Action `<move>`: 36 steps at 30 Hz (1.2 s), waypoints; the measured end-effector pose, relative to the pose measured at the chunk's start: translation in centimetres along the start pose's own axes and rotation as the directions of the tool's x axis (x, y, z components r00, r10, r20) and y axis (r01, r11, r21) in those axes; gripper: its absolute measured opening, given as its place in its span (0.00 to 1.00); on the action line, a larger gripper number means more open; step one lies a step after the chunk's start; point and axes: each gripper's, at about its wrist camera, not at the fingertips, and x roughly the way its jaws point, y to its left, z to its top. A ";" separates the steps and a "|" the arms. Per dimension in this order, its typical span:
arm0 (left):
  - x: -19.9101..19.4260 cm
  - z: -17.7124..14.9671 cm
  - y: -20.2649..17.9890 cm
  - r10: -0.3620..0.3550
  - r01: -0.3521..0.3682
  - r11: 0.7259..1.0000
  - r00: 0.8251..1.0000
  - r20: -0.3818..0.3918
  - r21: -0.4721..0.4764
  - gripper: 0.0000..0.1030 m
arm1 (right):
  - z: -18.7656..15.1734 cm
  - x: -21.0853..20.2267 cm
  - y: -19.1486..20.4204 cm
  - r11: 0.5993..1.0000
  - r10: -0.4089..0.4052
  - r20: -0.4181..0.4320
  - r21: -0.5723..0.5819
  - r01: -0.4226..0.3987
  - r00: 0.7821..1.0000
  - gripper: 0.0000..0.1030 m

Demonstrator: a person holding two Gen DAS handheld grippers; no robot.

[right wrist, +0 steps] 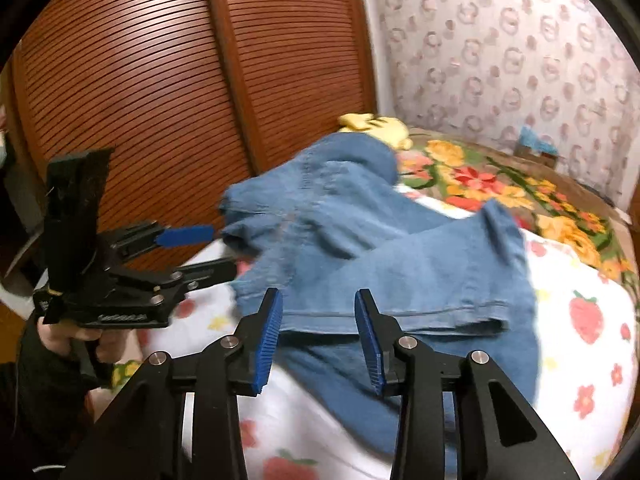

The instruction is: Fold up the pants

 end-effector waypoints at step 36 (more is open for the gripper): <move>-1.3 -1.1 -0.6 -0.141 0.141 0.990 0.990 0.025 -0.011 0.17 | 15.1 7.6 3.0 0.990 0.097 0.055 -0.109 -0.090 0.994 0.04</move>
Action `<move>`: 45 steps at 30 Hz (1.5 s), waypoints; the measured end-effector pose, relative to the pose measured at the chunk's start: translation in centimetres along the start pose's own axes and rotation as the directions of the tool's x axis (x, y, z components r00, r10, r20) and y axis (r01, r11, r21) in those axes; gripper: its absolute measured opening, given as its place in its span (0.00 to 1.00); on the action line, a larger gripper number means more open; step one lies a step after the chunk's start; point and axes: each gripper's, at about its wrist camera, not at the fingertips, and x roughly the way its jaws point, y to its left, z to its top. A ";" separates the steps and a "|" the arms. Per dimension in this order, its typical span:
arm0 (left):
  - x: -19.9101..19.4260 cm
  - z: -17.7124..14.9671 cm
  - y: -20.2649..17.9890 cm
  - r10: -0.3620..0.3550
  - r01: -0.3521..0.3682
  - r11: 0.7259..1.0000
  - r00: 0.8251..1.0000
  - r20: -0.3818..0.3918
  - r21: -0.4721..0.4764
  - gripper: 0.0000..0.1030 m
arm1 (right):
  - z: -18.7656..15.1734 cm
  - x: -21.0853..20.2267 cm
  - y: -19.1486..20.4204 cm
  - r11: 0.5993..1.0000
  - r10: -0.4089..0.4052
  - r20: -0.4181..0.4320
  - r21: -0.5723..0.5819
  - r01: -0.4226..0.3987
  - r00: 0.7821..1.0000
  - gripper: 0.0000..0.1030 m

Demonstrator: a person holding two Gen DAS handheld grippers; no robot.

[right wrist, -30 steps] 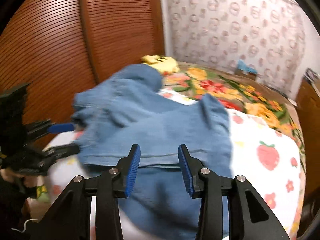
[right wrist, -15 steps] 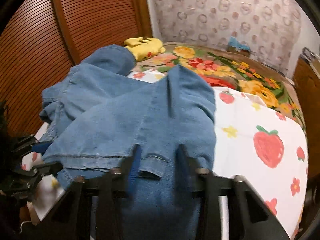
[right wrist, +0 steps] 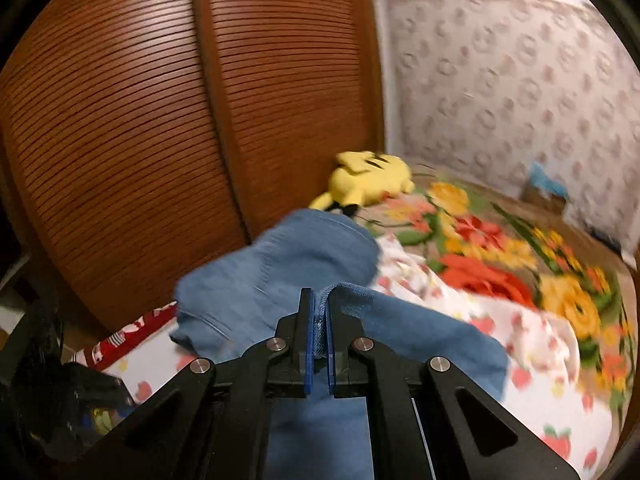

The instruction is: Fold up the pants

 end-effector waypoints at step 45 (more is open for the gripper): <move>7.1 4.3 -2.1 0.078 -0.056 0.979 0.991 -0.106 0.195 0.59 | -17.3 -13.9 -3.6 0.933 -0.238 -0.083 0.259 0.251 0.968 0.40</move>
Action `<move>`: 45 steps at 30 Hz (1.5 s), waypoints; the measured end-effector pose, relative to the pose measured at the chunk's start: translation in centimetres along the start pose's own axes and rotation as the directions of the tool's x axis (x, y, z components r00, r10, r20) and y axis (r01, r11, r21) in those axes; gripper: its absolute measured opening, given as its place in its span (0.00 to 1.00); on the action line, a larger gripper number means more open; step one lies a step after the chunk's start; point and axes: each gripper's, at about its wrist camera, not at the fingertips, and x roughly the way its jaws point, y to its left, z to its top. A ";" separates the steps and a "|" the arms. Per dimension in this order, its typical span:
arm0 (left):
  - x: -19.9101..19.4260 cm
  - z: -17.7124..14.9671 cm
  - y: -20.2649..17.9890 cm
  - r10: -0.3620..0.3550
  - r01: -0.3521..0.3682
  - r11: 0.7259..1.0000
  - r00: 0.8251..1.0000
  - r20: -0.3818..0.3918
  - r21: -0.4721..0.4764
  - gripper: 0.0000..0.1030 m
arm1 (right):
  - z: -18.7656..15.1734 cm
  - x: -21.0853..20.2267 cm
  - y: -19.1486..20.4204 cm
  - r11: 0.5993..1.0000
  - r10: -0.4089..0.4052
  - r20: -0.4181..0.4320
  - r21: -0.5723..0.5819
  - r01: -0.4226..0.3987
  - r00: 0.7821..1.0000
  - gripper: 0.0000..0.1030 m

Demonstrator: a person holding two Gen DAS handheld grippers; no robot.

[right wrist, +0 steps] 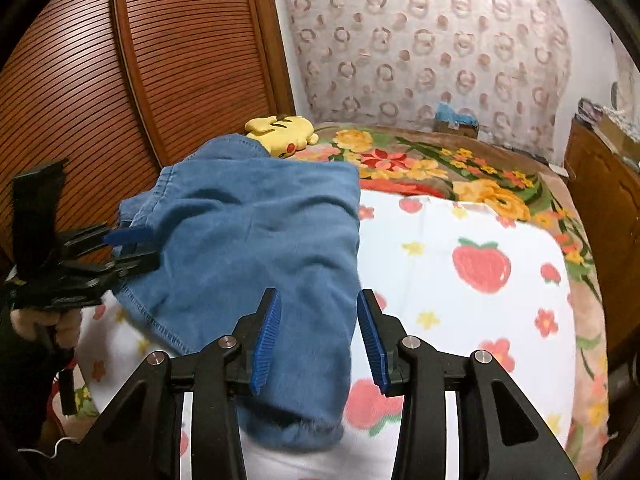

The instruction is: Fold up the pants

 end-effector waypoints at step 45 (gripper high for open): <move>-0.3 -4.5 -3.5 -0.039 0.037 0.997 0.999 -0.027 -0.061 0.59 | -4.1 4.2 -2.2 0.982 0.065 -0.057 0.181 -0.054 0.996 0.19</move>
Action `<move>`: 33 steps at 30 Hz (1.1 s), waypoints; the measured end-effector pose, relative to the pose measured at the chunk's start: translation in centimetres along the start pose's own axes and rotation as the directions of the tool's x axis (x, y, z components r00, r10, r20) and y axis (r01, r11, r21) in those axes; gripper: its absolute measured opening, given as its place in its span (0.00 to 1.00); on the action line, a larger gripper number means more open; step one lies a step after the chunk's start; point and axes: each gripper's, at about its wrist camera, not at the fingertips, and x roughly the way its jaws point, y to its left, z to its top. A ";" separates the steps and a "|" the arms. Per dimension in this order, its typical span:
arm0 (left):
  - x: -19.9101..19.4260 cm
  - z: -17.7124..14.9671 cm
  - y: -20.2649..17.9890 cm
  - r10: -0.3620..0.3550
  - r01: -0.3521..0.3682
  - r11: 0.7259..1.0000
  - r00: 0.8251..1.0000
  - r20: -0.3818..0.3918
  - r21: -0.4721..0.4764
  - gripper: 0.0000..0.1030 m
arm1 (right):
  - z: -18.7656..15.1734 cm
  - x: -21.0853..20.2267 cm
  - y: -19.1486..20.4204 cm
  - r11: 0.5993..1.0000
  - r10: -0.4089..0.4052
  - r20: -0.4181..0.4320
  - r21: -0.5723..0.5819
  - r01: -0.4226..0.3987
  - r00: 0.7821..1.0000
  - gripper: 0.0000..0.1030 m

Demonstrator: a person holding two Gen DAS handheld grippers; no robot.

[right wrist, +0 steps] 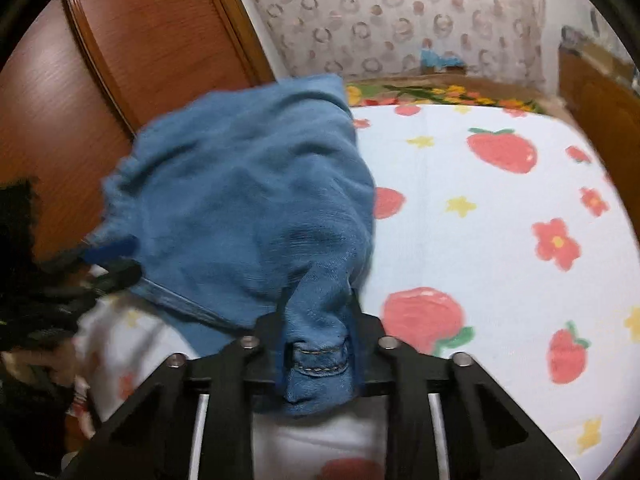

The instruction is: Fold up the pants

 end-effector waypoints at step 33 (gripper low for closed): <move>-10.7 -1.9 9.4 0.148 -0.125 0.980 0.978 0.146 -0.157 0.59 | 6.1 0.8 14.4 0.950 0.216 0.118 -0.253 -0.181 0.969 0.16</move>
